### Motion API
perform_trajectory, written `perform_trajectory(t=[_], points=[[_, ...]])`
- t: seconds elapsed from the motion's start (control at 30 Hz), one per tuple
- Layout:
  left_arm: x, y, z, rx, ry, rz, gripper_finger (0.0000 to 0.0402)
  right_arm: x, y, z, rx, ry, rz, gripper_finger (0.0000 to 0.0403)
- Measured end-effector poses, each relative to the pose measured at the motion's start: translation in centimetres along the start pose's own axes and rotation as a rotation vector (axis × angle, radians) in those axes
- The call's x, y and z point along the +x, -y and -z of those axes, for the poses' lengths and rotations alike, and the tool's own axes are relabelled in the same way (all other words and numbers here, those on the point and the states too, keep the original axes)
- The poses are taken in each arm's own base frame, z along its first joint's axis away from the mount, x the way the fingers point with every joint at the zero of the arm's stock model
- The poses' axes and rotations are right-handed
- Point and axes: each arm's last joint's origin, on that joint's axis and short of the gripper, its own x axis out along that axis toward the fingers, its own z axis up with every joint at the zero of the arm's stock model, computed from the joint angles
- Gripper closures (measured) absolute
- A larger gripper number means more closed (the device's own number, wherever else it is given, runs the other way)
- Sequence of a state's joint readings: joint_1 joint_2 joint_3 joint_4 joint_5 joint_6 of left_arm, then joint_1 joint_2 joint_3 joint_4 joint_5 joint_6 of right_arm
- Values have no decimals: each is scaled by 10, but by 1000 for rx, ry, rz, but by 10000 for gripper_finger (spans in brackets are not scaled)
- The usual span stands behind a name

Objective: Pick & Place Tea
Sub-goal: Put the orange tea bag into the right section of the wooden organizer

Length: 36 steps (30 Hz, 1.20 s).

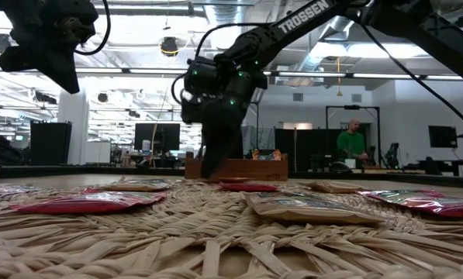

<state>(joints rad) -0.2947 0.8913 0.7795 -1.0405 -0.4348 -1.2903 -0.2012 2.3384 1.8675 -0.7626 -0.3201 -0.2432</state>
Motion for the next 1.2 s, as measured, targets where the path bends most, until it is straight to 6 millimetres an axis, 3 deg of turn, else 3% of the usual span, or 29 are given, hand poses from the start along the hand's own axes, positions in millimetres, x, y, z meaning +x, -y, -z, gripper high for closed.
perform_trajectory(t=[0.17,0.43,0.8,1.2], points=[[0,0,0,0,8,-1,401,-10,-1,-4,-17,-9,-25,331],[0,0,0,-1,10,0,402,-11,-4,5,-93,-86,-77,297],[0,0,-1,-1,16,-1,401,-8,-3,0,-212,-43,-65,234],[0,2,-1,-13,20,14,401,-6,-2,-4,-280,1,-51,236]])
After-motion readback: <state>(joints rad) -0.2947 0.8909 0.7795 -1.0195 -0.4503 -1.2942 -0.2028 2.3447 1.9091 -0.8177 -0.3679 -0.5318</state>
